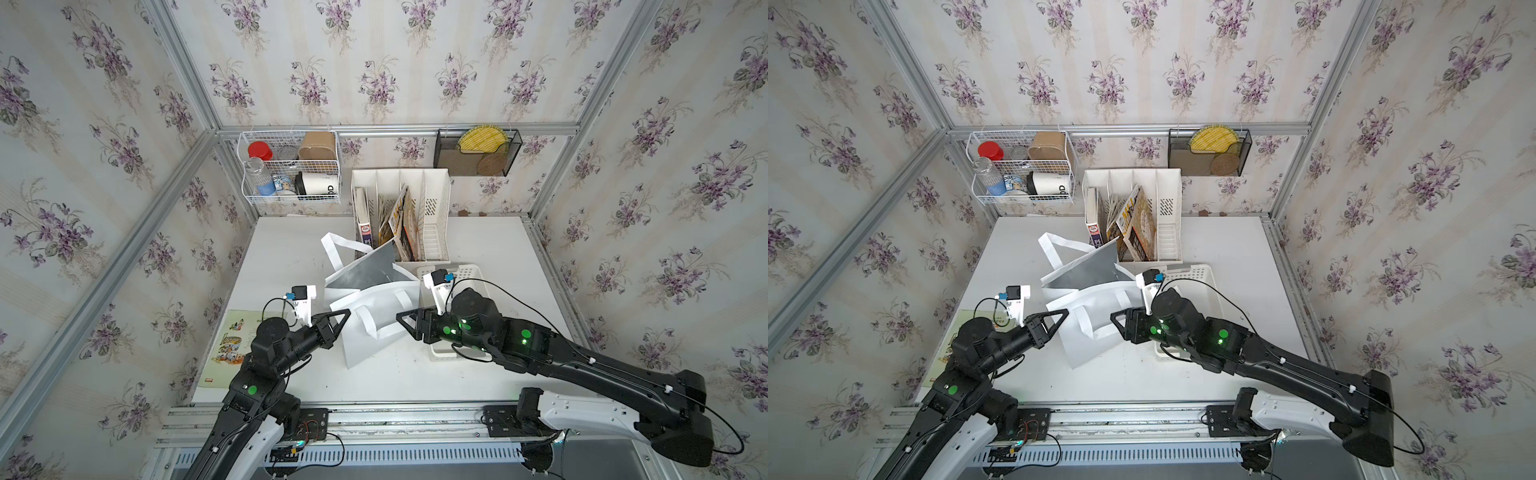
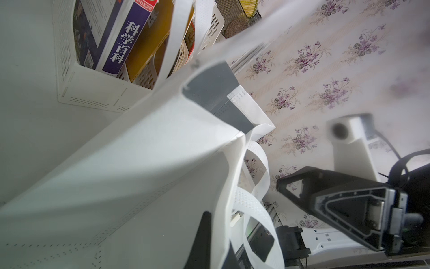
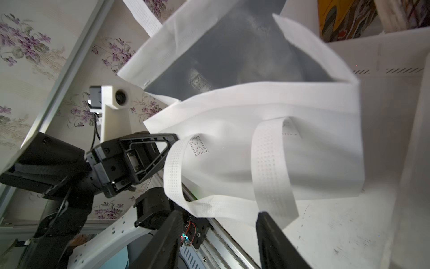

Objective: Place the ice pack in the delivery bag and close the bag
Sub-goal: Close the delivery bag at the center of the board, then seal the adhesive seal in the delivery bag.

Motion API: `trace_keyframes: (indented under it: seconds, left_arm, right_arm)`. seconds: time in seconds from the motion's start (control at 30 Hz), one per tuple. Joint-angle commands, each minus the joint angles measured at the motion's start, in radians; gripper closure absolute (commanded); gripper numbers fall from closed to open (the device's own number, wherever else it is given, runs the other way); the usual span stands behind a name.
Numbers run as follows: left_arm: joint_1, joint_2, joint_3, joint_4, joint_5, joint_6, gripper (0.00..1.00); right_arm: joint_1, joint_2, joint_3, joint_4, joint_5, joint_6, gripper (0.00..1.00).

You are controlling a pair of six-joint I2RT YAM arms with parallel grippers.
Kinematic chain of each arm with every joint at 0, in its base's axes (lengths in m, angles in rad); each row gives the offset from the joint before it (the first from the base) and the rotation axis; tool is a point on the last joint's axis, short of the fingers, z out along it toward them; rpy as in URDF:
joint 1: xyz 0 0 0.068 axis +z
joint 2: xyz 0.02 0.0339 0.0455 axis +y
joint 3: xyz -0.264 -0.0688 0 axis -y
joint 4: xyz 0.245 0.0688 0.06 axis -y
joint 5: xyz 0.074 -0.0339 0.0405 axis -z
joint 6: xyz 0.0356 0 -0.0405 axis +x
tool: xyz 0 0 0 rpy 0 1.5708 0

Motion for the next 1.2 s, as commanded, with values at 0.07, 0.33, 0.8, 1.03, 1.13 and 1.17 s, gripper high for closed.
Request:
trace_keyframes:
  seconds: [0.07,0.33,0.8,1.03,1.13,1.17]
  left_arm:
    - [0.000,-0.011,0.003,0.005,0.018,0.014,0.99]
    - [0.000,-0.027,-0.001,-0.012,0.012,0.024,0.98]
    - [0.000,-0.022,-0.011,-0.003,0.015,0.018,0.98]
    - [0.000,-0.023,-0.014,-0.003,0.015,0.016,0.98]
    - [0.000,-0.024,-0.011,-0.003,0.014,0.015,0.98]
    - [0.000,-0.024,-0.009,-0.004,0.014,0.016,0.98]
  right_arm:
    - [0.002,0.015,0.171,-0.201,0.176,0.109,0.33]
    - [0.002,0.247,0.521,-0.380,0.161,0.290,0.27]
    - [-0.026,0.500,0.606,-0.079,0.060,0.522,0.54]
    - [-0.040,0.618,0.686,-0.076,-0.013,0.550,0.51]
    - [-0.041,0.659,0.715,-0.079,-0.034,0.565,0.50]
    - [-0.042,0.671,0.722,-0.080,-0.041,0.572,0.50]
